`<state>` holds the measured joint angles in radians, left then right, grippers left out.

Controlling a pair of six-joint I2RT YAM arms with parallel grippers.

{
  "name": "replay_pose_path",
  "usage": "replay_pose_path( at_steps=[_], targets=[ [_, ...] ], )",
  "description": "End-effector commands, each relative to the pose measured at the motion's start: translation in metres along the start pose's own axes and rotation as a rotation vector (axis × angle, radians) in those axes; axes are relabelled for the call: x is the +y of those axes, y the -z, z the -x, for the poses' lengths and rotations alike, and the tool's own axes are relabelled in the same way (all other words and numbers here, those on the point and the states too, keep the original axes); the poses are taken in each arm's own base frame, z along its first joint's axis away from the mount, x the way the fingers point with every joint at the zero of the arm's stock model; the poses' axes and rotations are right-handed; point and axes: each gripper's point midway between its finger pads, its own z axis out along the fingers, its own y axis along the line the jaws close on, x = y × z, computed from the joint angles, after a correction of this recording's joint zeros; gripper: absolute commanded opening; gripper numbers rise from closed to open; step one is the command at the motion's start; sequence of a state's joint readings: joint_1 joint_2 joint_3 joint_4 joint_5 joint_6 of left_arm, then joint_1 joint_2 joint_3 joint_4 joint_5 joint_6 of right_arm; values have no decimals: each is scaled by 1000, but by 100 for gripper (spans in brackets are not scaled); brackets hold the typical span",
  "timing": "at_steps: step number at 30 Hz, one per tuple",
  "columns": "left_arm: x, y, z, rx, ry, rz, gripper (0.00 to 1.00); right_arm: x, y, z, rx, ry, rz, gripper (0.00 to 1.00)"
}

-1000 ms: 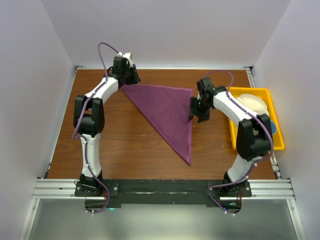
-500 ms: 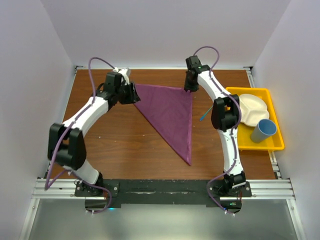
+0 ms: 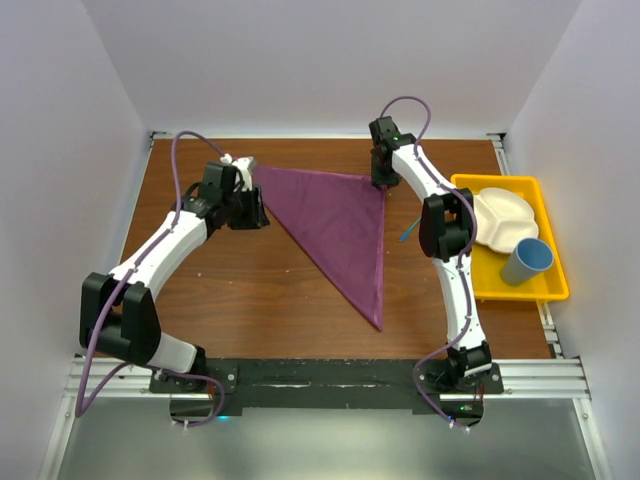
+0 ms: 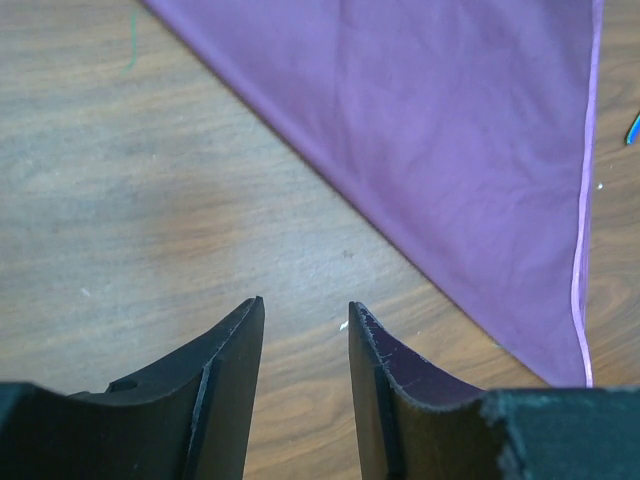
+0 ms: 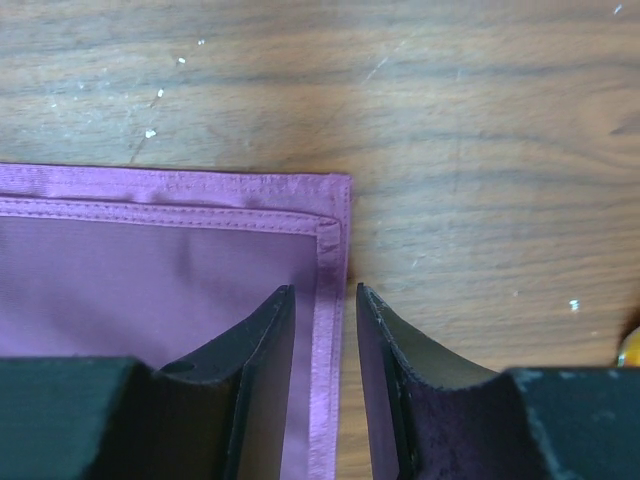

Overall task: Fold the napkin, place the utensils inside, and roll it up
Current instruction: Fold the napkin

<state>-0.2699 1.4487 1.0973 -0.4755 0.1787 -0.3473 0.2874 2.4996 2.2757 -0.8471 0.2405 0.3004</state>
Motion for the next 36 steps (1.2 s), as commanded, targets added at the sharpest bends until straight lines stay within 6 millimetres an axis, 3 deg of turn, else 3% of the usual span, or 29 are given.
replay_pose_path(
  at_steps=[1, 9, 19, 25, 32, 36],
  targets=[
    [-5, 3, 10, -28, -30, -16, 44, -4, 6, 20, -69, 43, -15, 35],
    [-5, -1, 13, -20, -35, -12, 43, 0, 1, 30, -97, 48, -16, 32],
    [-5, -4, 16, -20, -38, -12, 43, 2, -6, 24, -81, 60, -19, 21],
    [-5, -5, 15, -19, -38, -14, 43, -1, 1, 29, -97, 71, -45, 18],
    [-6, -7, 14, -17, -35, -22, 43, 0, 7, 36, -118, 71, -36, 21],
    [-5, -6, 13, -17, -35, -19, 43, 2, 4, 33, -108, 72, -33, 14]
  ],
)
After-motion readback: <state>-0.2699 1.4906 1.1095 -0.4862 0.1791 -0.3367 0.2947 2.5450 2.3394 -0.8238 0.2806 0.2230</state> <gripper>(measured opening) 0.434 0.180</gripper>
